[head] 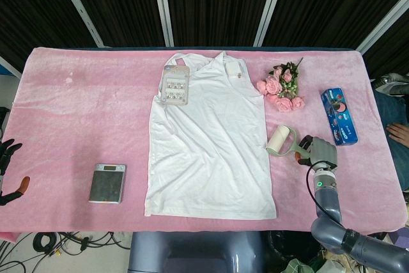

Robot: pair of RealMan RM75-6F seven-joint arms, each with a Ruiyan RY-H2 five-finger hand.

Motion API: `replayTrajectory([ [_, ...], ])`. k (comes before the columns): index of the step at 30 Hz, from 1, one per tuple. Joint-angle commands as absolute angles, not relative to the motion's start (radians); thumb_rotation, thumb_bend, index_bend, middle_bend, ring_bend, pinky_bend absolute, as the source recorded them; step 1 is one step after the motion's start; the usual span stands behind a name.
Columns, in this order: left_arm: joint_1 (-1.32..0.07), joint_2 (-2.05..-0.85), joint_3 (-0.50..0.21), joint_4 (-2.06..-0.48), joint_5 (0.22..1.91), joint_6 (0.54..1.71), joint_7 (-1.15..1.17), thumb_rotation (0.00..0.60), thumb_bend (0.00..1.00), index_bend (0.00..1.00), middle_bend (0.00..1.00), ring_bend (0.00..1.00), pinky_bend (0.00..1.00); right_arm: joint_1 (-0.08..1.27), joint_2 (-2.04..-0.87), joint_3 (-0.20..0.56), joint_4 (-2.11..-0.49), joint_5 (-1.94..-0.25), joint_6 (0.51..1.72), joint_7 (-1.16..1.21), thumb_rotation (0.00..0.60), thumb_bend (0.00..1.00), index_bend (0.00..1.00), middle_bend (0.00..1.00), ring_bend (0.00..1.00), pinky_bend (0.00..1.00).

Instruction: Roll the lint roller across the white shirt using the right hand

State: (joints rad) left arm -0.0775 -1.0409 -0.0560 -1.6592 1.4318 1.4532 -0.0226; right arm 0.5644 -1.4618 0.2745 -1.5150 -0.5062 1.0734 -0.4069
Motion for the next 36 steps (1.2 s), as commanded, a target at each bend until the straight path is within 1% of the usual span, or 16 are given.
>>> replayTrajectory([
  [1, -0.077, -1.041, -0.056, -1.66, 1.432, 1.453, -0.023, 0.6, 0.36, 0.13, 0.07, 0.02, 0.13, 0.565, -1.464, 0.273, -1.511, -0.506, 1.069, -0.405, 0.6, 0.56, 0.62, 0.53, 0.54, 0.38],
  [8, -0.075, -1.039, -0.054, -1.661, 1.434, 1.458, -0.022, 0.6, 0.36, 0.13, 0.07, 0.02, 0.13, 0.559, -1.469, 0.277, -1.502, -0.53, 1.071, -0.377, 0.6, 0.57, 0.64, 0.54, 0.55, 0.38],
  [24, -0.077, -1.037, -0.057, -1.661, 1.429, 1.453, -0.028, 0.6, 0.36, 0.13, 0.07, 0.02, 0.13, 0.551, -1.476, 0.276, -1.493, -0.571, 1.064, -0.341, 0.6, 0.59, 0.65, 0.54, 0.55, 0.38],
  [36, -0.074, -1.037, -0.055, -1.663, 1.429, 1.457, -0.029, 0.6, 0.36, 0.13, 0.07, 0.02, 0.13, 0.515, -1.451, 0.287, -1.508, -0.668, 1.063, -0.233, 0.6, 0.61, 0.66, 0.54, 0.55, 0.38],
])
